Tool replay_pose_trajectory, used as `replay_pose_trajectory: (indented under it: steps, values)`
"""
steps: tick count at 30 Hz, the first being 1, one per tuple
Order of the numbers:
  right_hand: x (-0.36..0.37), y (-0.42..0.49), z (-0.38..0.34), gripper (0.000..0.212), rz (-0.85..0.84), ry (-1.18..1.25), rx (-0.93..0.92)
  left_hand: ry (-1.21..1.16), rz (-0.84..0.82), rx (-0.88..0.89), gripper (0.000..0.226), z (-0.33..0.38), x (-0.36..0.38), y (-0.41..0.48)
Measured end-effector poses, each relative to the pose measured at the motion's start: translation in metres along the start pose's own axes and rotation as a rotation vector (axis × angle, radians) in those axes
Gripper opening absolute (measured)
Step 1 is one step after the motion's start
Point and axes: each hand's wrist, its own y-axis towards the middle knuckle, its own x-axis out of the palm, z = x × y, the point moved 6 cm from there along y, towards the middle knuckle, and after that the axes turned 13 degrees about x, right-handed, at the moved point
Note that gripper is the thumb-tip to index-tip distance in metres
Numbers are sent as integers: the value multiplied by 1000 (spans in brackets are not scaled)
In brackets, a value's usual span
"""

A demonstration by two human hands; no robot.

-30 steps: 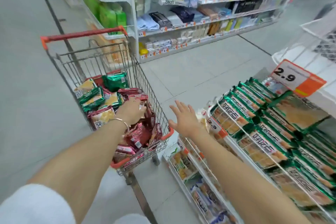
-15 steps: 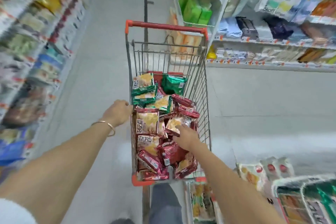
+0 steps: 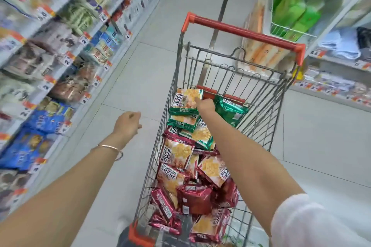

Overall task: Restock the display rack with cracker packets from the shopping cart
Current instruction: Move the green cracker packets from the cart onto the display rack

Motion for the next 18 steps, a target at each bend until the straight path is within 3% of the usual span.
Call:
replay_pose_trajectory:
  steps: [6, 9, 11, 14, 16, 18]
  values:
    - [20, 30, 27, 21, -61, -132, 102, -225, -12, -170, 25, 8, -1, -8]
    - [9, 12, 43, 15, -221, 143, 179, -244, -182, -190, 31, 21, 25, -15]
    - [-5, -15, 50, 10, -276, 287, 166, -269, -352, -249, 50, 29, 52, -25]
    - [-22, -57, 65, 17, -338, 296, 78, -438, -515, -366, 86, 38, 101, -42]
    - [-29, -79, 75, 23, -424, 262, 24, -617, -479, -411, 75, 48, 125, -50]
    - [-37, -86, 82, 26, -484, 169, -35, -726, -368, -416, 49, 50, 140, -49]
